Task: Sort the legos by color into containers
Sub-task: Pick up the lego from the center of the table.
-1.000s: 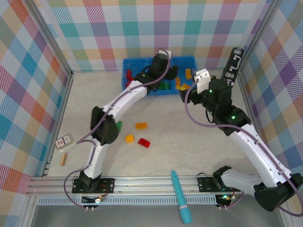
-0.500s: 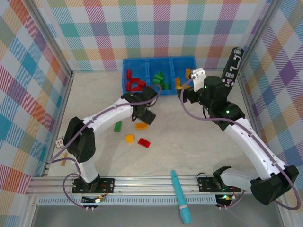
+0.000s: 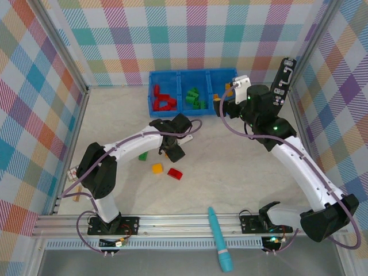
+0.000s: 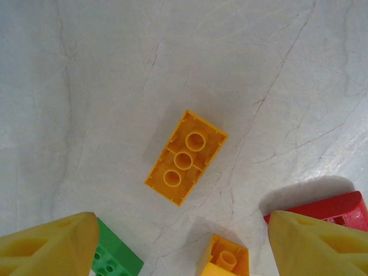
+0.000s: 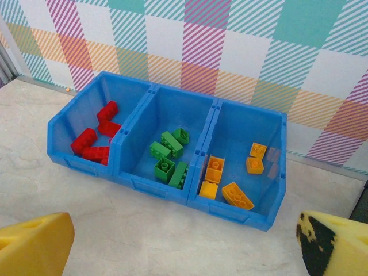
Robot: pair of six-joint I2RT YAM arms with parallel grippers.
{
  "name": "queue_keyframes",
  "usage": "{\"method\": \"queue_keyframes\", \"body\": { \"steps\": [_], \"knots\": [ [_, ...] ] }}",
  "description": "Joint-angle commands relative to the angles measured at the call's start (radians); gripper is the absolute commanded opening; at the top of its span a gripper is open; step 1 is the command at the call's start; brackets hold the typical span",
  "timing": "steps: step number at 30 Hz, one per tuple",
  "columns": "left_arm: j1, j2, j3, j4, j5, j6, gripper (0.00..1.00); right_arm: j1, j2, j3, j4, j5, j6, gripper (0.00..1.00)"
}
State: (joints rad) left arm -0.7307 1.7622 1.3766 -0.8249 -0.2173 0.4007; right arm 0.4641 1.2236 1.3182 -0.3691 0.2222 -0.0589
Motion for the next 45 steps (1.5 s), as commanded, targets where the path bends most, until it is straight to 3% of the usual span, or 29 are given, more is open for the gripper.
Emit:
{"method": "queue_keyframes", "body": {
  "steps": [1,7,22,32,39,45],
  "knots": [
    [0.015,0.028,-0.016,0.043,0.028,0.105,0.78,-0.012,0.016,0.04,-0.005,-0.009,0.017,0.99],
    [0.056,0.071,-0.022,0.058,0.096,0.141,0.77,-0.032,0.038,0.039,0.0,-0.007,0.018,0.99],
    [0.088,0.217,0.019,0.05,0.134,0.154,0.7,-0.089,0.098,0.053,0.013,-0.037,0.034,0.99],
    [0.114,0.333,0.131,-0.026,0.179,0.103,0.34,-0.114,0.093,0.046,0.016,-0.04,0.034,0.99],
    [0.116,0.351,0.215,-0.06,0.187,0.057,0.27,-0.124,0.082,0.039,0.017,-0.031,0.037,0.99],
    [0.086,0.37,0.475,0.017,0.266,-0.078,0.24,-0.131,0.075,0.048,0.018,-0.024,0.047,0.99]
  ]
}}
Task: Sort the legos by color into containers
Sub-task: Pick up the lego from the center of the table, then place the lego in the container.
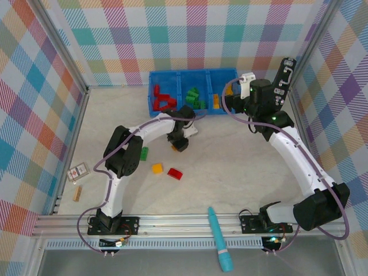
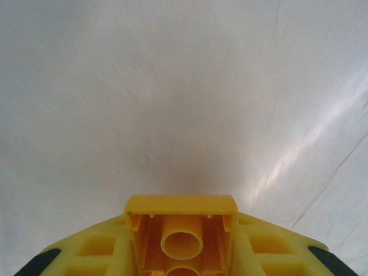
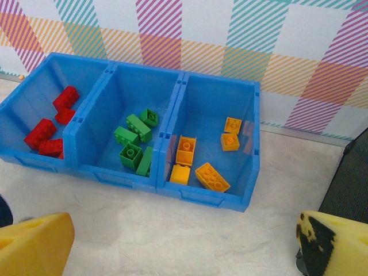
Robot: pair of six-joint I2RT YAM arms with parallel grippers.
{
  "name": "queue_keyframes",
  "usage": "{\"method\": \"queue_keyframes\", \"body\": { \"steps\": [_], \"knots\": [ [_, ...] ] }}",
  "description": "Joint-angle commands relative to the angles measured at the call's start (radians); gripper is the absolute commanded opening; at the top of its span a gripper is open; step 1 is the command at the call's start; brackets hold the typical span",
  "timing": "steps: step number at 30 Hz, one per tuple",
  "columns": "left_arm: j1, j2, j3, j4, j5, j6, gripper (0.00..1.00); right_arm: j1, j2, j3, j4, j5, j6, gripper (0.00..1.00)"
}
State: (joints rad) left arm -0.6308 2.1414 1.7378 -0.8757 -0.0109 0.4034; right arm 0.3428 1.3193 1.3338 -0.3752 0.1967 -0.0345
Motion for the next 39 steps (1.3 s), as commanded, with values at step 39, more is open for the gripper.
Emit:
{"method": "queue_keyframes", "body": {
  "steps": [39],
  "knots": [
    [-0.069,0.535,0.536,1.485,-0.169,-0.469,0.52,-0.038,-0.041,-0.025,0.096,-0.012,0.02,0.99]
  ]
}}
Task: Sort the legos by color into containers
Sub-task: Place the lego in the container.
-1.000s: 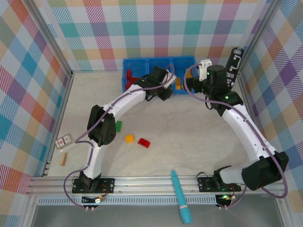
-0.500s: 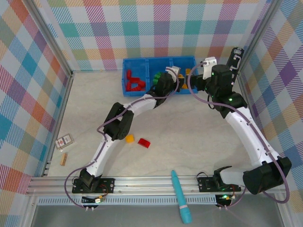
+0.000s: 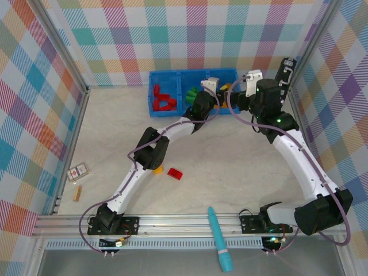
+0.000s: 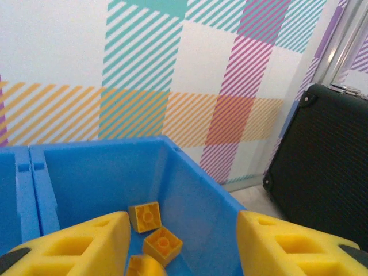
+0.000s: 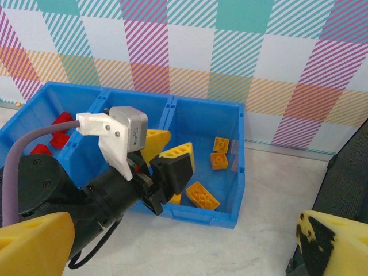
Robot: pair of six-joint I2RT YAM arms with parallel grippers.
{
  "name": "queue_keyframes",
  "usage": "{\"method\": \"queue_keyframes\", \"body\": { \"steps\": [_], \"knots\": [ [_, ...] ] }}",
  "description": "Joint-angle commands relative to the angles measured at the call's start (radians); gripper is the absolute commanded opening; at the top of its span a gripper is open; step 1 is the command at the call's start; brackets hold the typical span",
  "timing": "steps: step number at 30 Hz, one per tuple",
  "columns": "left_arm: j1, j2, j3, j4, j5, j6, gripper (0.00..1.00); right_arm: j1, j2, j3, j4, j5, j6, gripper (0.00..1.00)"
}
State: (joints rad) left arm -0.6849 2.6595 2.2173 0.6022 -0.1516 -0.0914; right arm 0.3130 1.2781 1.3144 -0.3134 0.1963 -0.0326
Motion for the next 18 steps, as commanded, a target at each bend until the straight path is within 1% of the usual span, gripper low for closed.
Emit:
{"method": "queue_keyframes", "body": {
  "steps": [1,3,6,9,11,13,14,16,18],
  "knots": [
    [-0.016,0.015,0.06,0.005,-0.029,0.029,0.53,-0.009,-0.003,-0.006,0.032,-0.011,0.017,0.99],
    [-0.016,-0.006,0.045,-0.003,-0.041,0.044,0.53,-0.008,-0.009,-0.007,0.03,-0.009,0.016,0.99],
    [-0.016,-0.094,-0.048,0.0,-0.042,0.101,0.53,-0.008,-0.02,-0.012,0.026,-0.008,0.017,0.99],
    [-0.016,-0.266,-0.193,-0.063,-0.08,0.204,0.53,-0.008,-0.036,-0.015,0.021,0.001,0.015,0.99],
    [-0.008,-0.407,-0.302,-0.176,-0.121,0.24,0.55,-0.009,-0.05,-0.016,0.023,0.006,0.013,0.99],
    [0.014,-0.561,-0.372,-0.421,-0.114,0.236,0.54,-0.01,-0.064,-0.022,0.029,0.006,0.009,0.99],
    [0.025,-0.62,-0.387,-0.548,-0.128,0.22,0.53,-0.011,-0.066,-0.023,0.03,0.006,0.009,0.99],
    [0.053,-0.737,-0.403,-0.826,-0.177,0.154,0.53,-0.013,-0.072,-0.026,0.026,0.005,0.012,0.99],
    [0.075,-0.838,-0.434,-1.075,-0.18,0.075,0.53,-0.013,-0.072,-0.031,0.022,0.001,0.02,0.99]
  ]
}}
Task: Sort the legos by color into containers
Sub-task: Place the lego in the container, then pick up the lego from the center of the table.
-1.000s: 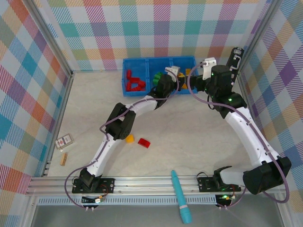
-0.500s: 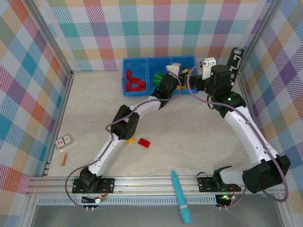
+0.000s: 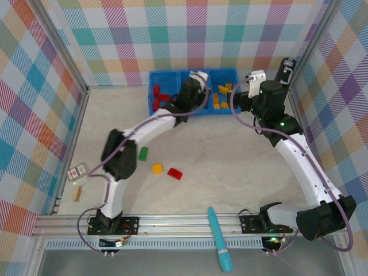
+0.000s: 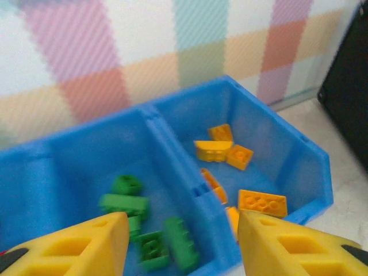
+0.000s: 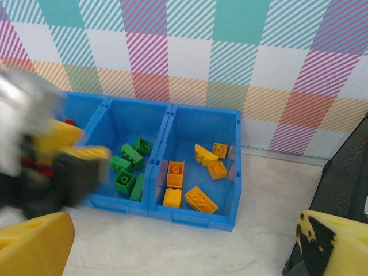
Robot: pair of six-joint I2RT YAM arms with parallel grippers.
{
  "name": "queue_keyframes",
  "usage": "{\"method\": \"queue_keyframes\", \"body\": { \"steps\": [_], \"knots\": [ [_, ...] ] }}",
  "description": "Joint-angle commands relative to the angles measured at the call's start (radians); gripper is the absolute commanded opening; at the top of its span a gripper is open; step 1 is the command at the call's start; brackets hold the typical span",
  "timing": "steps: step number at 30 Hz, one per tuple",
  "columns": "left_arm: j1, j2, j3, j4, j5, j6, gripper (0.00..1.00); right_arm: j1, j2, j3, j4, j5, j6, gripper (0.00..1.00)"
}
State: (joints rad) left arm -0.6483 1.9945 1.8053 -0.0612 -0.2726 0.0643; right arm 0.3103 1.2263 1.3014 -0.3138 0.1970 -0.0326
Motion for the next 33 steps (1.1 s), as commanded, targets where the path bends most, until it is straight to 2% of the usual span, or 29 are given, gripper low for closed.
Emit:
{"method": "queue_keyframes", "body": {
  "steps": [1,4,7,9,12,17,26,33],
  "knots": [
    [0.044,-0.226,-0.054,-0.503,-0.059,-0.109,0.54,-0.01,-0.021,-0.021,0.022,-0.004,0.023,0.99],
    [0.047,-0.359,-0.144,-0.727,-0.067,-0.233,0.58,-0.011,-0.009,-0.019,0.019,-0.008,0.035,0.99],
    [0.05,-0.433,-0.21,-0.934,-0.01,-0.402,0.59,-0.01,0.008,0.004,0.0,-0.019,0.053,0.99],
    [0.05,-0.477,-0.294,-0.99,0.06,-0.507,0.59,-0.009,0.013,0.008,-0.001,-0.03,0.061,0.99],
    [0.044,-0.584,-0.491,-0.938,0.148,-0.648,0.6,-0.01,0.016,0.01,-0.003,-0.033,0.075,0.99],
    [0.042,-0.699,-0.719,-0.862,0.162,-0.801,0.64,-0.01,0.018,0.028,-0.038,-0.058,0.101,0.99],
    [0.006,-0.602,-0.829,-0.711,0.223,-0.869,0.68,-0.011,0.009,0.046,-0.058,-0.089,0.142,0.99],
    [-0.007,-0.534,-0.85,-0.7,0.196,-0.917,0.67,-0.01,0.011,0.045,-0.08,-0.085,0.145,0.99]
  ]
}}
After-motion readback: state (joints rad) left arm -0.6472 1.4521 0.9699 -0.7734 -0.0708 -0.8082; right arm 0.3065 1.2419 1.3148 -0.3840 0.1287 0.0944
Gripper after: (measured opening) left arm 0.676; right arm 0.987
